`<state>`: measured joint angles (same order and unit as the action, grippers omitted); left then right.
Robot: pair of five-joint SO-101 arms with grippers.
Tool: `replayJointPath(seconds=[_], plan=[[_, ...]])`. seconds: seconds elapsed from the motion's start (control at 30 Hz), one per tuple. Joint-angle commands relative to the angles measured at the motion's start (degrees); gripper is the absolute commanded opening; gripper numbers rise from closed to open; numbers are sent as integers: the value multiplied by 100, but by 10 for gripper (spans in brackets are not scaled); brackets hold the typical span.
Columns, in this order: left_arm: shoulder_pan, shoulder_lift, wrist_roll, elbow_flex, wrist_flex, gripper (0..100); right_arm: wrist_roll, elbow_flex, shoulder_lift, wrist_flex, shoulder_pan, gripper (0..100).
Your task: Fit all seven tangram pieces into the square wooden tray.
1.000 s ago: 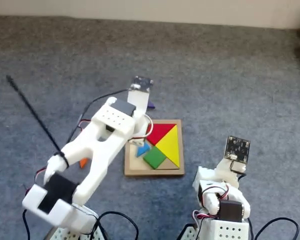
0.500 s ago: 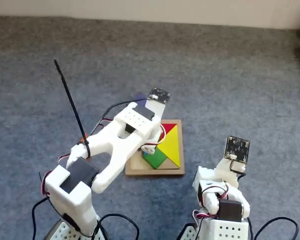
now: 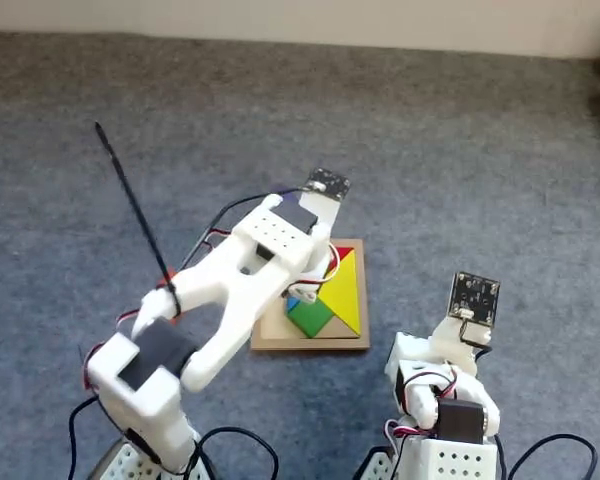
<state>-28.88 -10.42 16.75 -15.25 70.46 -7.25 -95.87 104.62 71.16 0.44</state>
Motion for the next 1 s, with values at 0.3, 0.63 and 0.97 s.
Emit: replayJointPath(seconds=[0.3,0.63,0.97], plan=[[1349,2703,-53,-1174,62,5,35,-778,127,48,-66,33],[2607,3811,-1284,-2237,246,41,35,-778,127,48,-66,33],[3952,3820,-1336,-3099,387,295,35,-778,127,48,-57,33]])
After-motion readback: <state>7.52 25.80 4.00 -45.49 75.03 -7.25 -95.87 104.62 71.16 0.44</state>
